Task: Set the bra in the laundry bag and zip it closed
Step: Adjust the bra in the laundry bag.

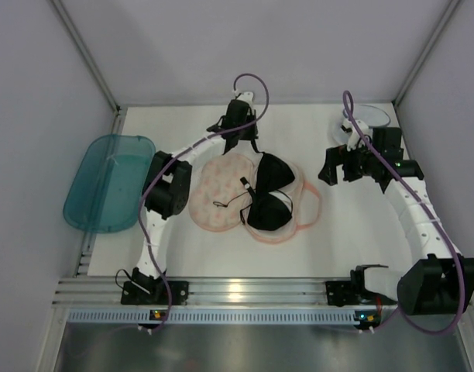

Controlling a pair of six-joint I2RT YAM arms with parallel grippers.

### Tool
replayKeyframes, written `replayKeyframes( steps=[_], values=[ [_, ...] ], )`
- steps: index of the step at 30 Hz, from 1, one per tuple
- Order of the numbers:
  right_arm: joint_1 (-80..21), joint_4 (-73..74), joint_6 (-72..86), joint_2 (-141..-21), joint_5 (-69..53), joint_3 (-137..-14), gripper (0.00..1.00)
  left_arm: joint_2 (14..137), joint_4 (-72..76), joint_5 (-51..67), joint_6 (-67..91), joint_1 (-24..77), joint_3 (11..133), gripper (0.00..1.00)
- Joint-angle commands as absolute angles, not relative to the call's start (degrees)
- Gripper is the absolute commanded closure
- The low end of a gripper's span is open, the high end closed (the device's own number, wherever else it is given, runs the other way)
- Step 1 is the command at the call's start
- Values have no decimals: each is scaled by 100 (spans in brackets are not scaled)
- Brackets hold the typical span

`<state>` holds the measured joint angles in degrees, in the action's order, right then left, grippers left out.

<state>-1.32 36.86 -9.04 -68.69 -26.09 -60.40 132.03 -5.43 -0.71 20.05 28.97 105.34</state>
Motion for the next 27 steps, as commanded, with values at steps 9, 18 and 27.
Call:
replayKeyframes(
  steps=[9,18,27],
  values=[
    [-53,3700,-1002,-6890,-3331,-6126,6,11225,140,1439,1398,2927,8993,100],
    [-61,3481,-792,-7233,-3603,-6056,16,10310,448,3260,976,3137,7508,100],
    [-53,3077,-423,-7637,-3832,-5801,38,10116,71,3471,133,3489,6926,100]
  ],
)
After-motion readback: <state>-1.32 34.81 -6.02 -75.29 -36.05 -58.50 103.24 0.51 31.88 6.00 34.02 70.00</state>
